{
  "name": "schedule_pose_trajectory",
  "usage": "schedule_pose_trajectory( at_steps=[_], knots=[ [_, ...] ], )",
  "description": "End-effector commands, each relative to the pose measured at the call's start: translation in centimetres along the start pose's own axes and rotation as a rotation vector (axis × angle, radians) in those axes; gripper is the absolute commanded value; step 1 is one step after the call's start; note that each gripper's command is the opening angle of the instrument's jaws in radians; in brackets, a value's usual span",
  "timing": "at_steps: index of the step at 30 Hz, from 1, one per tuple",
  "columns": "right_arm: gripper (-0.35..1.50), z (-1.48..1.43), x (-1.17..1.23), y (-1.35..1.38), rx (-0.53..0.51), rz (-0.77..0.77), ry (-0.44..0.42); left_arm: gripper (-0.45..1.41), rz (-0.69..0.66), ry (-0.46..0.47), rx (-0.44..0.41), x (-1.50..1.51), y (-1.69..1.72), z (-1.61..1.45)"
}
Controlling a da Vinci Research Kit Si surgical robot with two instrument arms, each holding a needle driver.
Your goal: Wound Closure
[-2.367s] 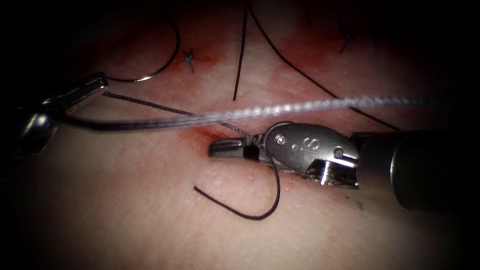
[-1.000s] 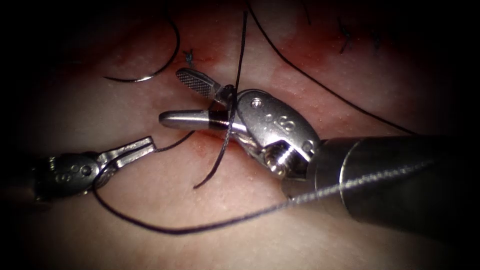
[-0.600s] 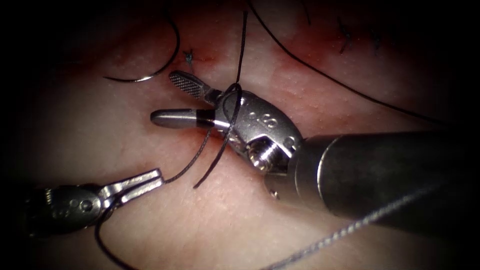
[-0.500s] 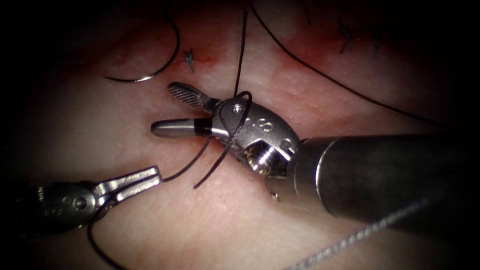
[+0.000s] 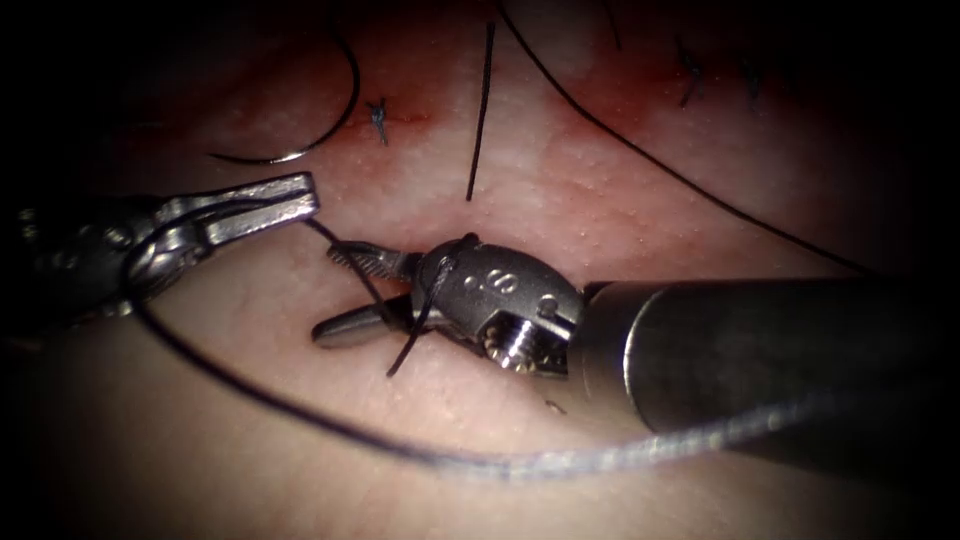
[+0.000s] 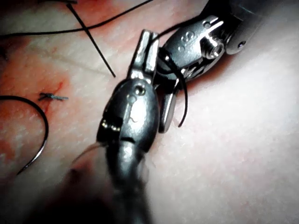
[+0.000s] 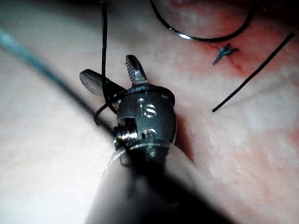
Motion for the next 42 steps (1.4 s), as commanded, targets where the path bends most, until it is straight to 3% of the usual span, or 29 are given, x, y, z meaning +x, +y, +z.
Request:
schedule_pose_trajectory(
  at_steps=[1, 11, 17, 24, 29, 37, 42],
  knots=[
    [0.89, 0.1, -0.05, -0.05, 0.022, -0.005, 0.0, -0.45, -0.002, -0.01, -0.007, -0.1, -0.02, 0.09],
    [0.91, 0.12, -0.04, -0.19, 0.156, -0.041, 0.013, -0.45, -0.007, -0.069, -0.084, -0.65, -0.48, 0.35],
    [0.91, 0.0, -0.04, -0.17, 0.257, -0.003, 0.099, -0.45, -0.067, -0.049, -0.143, -1.24, -0.76, 0.38],
    [0.94, -0.06, 0.03, -0.13, 0.353, 0.075, 0.243, -0.45, -0.111, -0.04, -0.162, -1.84, -0.75, 0.36],
    [1.11, -0.12, 0.12, -0.06, 0.328, 0.117, 0.347, -0.45, -0.134, -0.008, -0.171, -2.0, -0.6, 0.28],
    [1.14, -0.28, 0.17, 0.18, 0.208, 0.17, 0.449, -0.45, -0.137, 0.029, -0.147, -1.9, -0.25, 0.07],
    [1.06, -0.41, 0.18, 0.37, 0.105, 0.203, 0.495, -0.45, -0.135, 0.041, -0.131, -1.79, 0.02, -0.01]
  ],
)
